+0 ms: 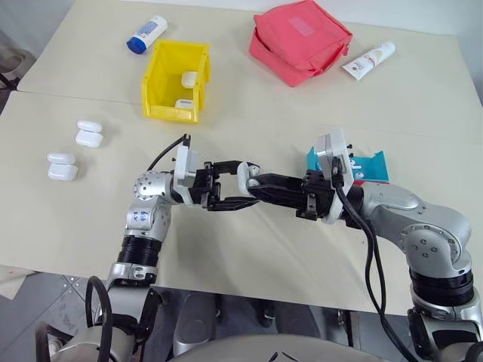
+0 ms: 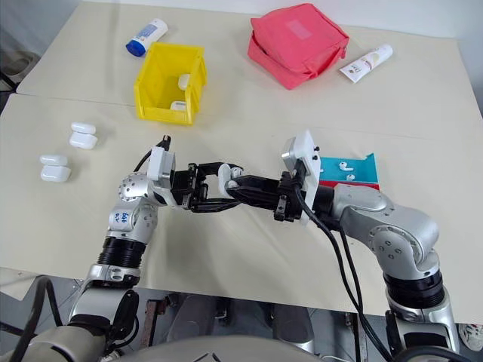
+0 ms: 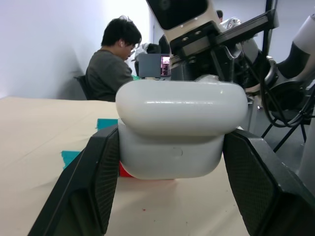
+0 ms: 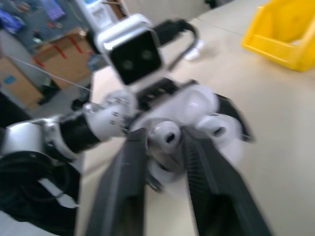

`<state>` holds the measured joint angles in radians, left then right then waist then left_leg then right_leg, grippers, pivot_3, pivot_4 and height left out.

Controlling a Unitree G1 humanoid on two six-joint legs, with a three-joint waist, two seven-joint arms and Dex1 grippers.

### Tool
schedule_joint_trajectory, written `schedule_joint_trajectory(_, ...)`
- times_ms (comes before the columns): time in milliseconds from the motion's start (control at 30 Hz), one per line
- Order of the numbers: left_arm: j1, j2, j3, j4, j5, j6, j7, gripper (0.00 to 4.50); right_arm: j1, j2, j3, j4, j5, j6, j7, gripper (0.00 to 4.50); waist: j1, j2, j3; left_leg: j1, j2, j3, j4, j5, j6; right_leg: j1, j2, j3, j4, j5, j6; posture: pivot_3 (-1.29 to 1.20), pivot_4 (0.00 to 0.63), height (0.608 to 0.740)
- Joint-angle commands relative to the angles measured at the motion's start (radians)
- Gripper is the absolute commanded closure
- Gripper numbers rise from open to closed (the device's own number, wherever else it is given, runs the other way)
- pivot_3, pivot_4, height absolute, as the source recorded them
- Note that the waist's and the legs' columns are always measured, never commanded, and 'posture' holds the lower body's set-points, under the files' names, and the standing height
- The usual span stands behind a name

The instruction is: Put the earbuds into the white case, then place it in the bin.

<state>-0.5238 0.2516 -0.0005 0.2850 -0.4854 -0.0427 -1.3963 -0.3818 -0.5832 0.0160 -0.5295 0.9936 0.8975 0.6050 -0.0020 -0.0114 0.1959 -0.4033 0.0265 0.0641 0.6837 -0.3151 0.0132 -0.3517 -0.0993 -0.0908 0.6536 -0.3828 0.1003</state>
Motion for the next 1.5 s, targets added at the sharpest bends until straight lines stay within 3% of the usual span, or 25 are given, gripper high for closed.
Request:
schedule_joint_trajectory(33,-0.033,-0.015,0.01,-0.068,-0.063,-0.013,-0.024,1.69,0.0,-0.015,-0.009,0.016,-0.039,0.01,-0.026,2.8,0.001,0.0,0.0,0.0,0.0,0.0,0.0,0.0,0.0,0.0,0.0,0.0,0.0,0.0,0.0,0.0,0.15,0.74)
schedule_joint_trajectory(533,-0.037,0.005,0.02,-0.003,-0.043,-0.007,-0.034,1.69,-0.023,-0.115,-0.085,-0.015,-0.018,0.015,0.037,2.8,0.001,0.0,0.0,0.0,-0.001,0.0,0.0,0.0,0.0,0.0,0.0,0.0,0.0,0.0,0.0,0.0,0.15,0.74)
schedule_joint_trajectory(767,-0.067,0.035,0.005,0.021,-0.009,0.003,-0.023,1.69,0.011,-0.218,-0.121,0.013,-0.107,-0.026,0.089,2.8,0.002,0.0,0.0,0.0,-0.001,0.0,0.0,0.0,0.0,0.0,0.0,0.0,0.0,0.0,0.0,0.0,0.15,0.74)
schedule_joint_trajectory(1000,-0.135,0.093,-0.071,0.005,0.106,0.039,0.034,1.69,0.141,-0.337,-0.223,0.099,-0.236,-0.111,0.166,2.8,0.012,0.0,0.0,-0.001,-0.002,0.0,0.0,0.0,0.001,0.0,-0.001,0.0,0.0,0.0,0.0,0.0,0.15,0.74)
schedule_joint_trajectory(1100,-0.177,0.132,-0.129,-0.008,0.17,0.068,0.036,1.69,0.202,-0.371,-0.279,0.116,-0.277,-0.153,0.196,3.47,0.018,0.0,0.0,-0.001,-0.002,0.0,0.0,0.0,0.001,0.0,0.0,0.0,0.0,0.0,0.0,0.0,0.15,0.74)
schedule_joint_trajectory(1200,-0.207,0.146,-0.158,-0.013,0.191,0.073,0.027,1.69,0.209,-0.369,-0.33,0.087,-0.265,-0.157,0.191,4.46,0.017,0.0,0.0,-0.001,-0.002,0.001,0.0,0.0,0.001,0.0,0.001,0.0,0.0,0.0,0.0,0.0,0.15,0.74)
schedule_joint_trajectory(1367,-0.223,0.148,-0.167,-0.022,0.184,0.079,0.025,1.69,0.167,-0.354,-0.323,-0.038,-0.219,-0.106,0.138,4.49,0.015,0.0,0.0,-0.001,-0.001,0.001,0.0,0.0,0.001,0.0,0.001,0.0,0.0,0.0,0.0,0.0,0.15,0.74)
schedule_joint_trajectory(1500,-0.225,0.153,-0.179,-0.028,0.199,0.08,0.034,1.69,-0.007,-0.312,-0.194,-0.146,-0.133,0.013,0.041,4.49,0.006,0.0,0.0,0.0,-0.001,0.001,0.0,0.0,0.001,0.0,0.0,0.0,0.0,0.0,0.0,0.0,0.15,0.74)
